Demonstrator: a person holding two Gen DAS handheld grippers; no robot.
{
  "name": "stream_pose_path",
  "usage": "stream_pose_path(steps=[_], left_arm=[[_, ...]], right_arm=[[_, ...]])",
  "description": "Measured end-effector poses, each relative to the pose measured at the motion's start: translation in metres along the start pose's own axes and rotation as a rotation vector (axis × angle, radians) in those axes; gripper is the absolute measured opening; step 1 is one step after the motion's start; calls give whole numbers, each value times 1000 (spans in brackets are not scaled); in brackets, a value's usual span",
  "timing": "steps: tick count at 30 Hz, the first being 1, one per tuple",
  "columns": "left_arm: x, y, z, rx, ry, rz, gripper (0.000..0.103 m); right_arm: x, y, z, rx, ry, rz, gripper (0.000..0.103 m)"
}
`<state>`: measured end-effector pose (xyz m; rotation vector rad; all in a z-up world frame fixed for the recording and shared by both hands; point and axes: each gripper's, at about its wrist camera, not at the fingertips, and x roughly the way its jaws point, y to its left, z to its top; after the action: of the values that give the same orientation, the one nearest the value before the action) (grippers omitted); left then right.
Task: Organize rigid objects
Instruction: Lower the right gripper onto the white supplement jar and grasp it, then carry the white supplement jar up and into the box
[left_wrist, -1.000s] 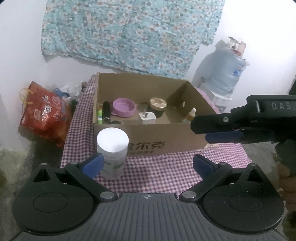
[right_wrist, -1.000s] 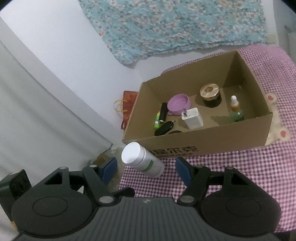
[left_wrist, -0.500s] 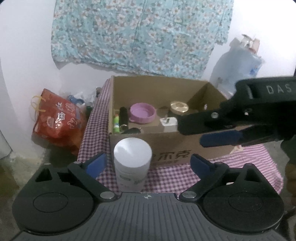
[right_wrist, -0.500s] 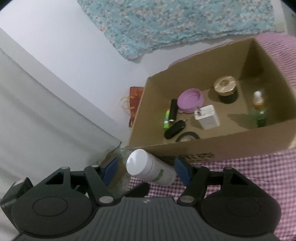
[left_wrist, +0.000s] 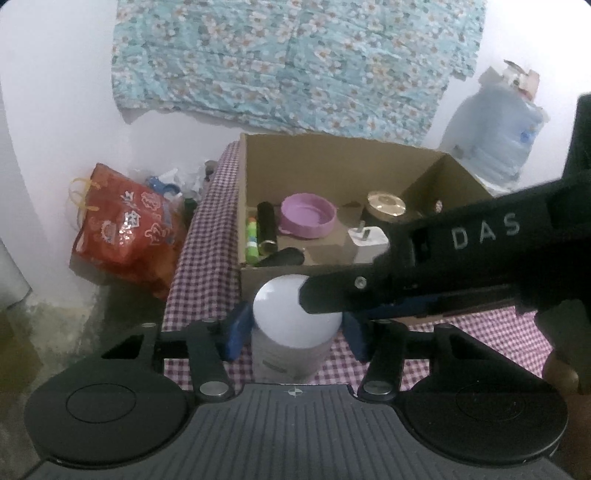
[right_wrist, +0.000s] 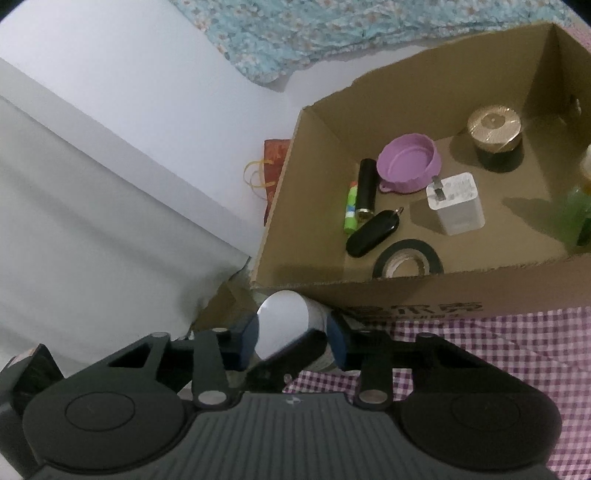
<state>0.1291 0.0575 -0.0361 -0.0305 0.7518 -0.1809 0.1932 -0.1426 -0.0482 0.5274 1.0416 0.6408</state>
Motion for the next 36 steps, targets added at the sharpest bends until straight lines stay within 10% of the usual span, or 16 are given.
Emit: stream_pose_path(steps=[14, 23, 36], left_arm=[[-47, -12, 4, 46, -61, -10, 53], [-91, -43, 48, 110, -224, -23, 53], [-4, -105, 137, 123, -218, -160, 53]], right_arm=[[-26, 13, -13, 10, -14, 47, 35], [-96, 51, 1, -92, -172, 117, 36], [-139, 7, 111, -110, -309, 7, 36]])
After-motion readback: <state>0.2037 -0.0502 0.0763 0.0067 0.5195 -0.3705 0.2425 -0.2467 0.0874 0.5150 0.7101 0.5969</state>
